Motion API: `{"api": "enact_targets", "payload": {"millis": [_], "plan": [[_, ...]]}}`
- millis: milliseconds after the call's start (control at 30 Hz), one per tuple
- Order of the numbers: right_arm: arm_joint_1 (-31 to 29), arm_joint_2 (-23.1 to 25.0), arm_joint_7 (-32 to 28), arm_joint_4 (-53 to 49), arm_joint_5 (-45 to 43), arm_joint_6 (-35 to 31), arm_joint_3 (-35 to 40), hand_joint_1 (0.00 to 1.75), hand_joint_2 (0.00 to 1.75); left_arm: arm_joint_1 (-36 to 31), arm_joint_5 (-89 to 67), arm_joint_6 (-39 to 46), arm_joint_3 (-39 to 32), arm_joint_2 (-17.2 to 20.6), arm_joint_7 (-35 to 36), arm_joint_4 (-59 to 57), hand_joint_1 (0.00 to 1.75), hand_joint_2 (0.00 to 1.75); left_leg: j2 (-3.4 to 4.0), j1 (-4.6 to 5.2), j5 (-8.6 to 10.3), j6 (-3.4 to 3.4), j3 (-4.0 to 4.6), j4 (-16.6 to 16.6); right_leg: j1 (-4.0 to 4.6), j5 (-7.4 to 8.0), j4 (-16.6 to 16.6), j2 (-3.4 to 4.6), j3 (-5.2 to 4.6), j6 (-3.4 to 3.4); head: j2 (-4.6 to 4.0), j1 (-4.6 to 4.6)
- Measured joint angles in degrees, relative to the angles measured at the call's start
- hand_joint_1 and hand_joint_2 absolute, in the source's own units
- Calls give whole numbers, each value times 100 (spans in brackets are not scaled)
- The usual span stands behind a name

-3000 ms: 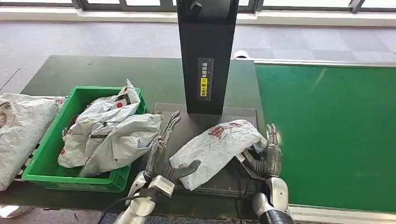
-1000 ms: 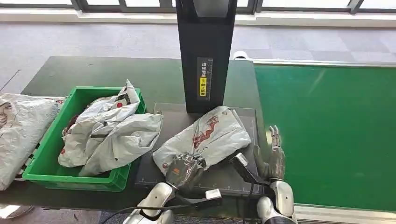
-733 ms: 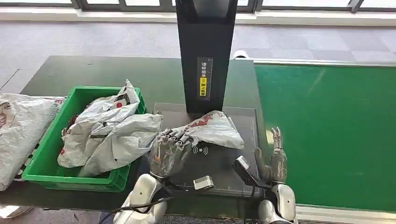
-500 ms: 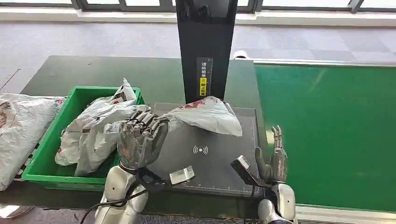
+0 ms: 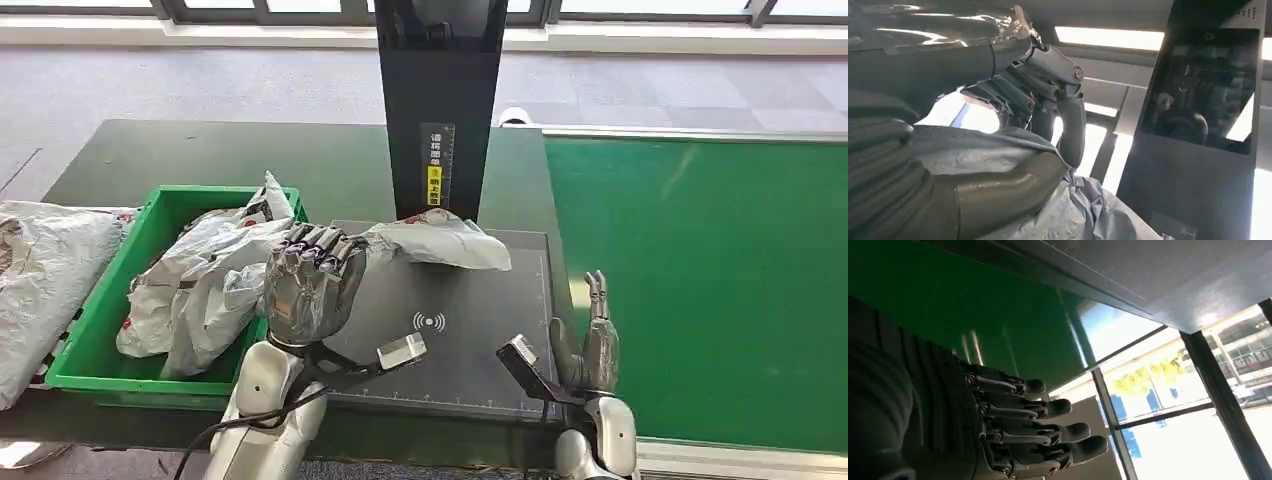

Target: Moved the parcel from conveyor to table for the left to box.

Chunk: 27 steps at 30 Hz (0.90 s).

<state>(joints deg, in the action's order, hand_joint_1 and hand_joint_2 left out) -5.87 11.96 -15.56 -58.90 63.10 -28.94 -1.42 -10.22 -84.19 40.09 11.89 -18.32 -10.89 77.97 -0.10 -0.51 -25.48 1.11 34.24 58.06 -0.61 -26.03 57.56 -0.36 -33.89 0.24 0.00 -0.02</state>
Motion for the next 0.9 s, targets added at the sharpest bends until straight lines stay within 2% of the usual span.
{"api": "enact_targets", "payload": {"millis": [233,667,900], "plan": [[-20,0,-20,6,11,-52,0,0,0,23,642,4,-382,-9,-395,998,175,175,1,-1,-1,2,3,-1,5,-2,1,1,-3,-1,0,0],[-112,2,-39,149,-18,-129,0,0,0,-47,1012,2,-1091,-37,-737,2000,175,175,1,-2,0,2,3,-1,2,-1,1,-1,-1,-1,0,0],[-172,2,-48,258,-29,-267,0,0,0,-222,1734,2,-1572,-52,-1172,2500,175,175,1,-2,0,2,4,-2,5,-2,1,-1,-1,-2,0,0]]}}
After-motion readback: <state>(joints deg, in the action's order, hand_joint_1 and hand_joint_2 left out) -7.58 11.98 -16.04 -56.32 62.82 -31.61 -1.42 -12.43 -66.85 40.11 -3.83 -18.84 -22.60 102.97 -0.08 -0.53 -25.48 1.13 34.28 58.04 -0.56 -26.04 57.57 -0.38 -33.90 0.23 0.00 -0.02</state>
